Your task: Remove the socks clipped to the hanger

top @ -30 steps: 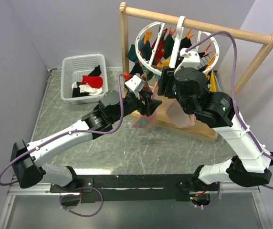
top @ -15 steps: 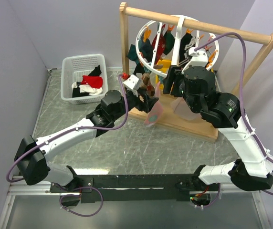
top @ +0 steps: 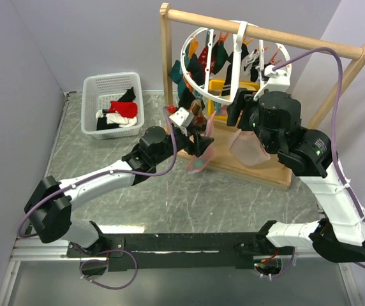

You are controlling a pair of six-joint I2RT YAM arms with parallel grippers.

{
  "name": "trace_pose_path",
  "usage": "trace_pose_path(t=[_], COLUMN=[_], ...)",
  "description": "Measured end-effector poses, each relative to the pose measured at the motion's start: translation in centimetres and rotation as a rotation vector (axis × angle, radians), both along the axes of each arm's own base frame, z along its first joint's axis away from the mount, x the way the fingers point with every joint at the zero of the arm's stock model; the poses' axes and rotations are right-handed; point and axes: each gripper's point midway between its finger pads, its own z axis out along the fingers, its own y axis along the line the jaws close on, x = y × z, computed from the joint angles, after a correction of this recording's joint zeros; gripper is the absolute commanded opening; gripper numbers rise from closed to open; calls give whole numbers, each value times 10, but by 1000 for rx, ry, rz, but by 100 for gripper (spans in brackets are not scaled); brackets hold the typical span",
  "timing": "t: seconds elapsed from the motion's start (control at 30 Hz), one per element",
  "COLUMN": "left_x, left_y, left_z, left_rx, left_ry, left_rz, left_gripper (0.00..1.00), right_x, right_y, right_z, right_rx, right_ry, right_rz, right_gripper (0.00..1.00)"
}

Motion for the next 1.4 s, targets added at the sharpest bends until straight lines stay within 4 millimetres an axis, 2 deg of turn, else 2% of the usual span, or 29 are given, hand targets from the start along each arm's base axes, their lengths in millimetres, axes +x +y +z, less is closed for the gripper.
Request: trace_pose_path(t=[0.03,0.1,0.13,0.17,0.37,0.53,0.63,0.8,0.93,1.13,1.4], left_x=[1,1,1,2,-4,-19,-26,-32,-37,-52,-64], left_y=[-2,-7,-8,-10,-17,-32,-34,-29,-22,-9,1], left_z=[-3,-10,-13,-17,-21,-2,5,7,9,25,50], left_rx=[1,3,6,11,61,115,144,198,224,210,135], left_ry=[5,19,27,32,27,-16,-28,-33,-37,-69,-119], left_rz=[-6,-17,-21,-25,-20,0,36,109,153,178,183], left_gripper=[50,28,7,1,1,1,1,1,1,1,1], right_x=[0,-1,0,0,-3,-10,-16,-14,-6,2,7], right_y=[-1,-3,-4,-5,-2,6,16,37,46,56,68], right_z=[0,0,-1,-1,-1,1,3,15,7,0,-2], right_rx=[1,3,3,3,19,65,78,103,95,110,201], right_ry=[-1,-3,-4,-3,1,13,28,30,54,84,112], right_rz=[-1,-5,-7,-9,13,53,82,104,93,70,39], right_gripper=[71,71,71,71,74,74,75,73,73,77,72])
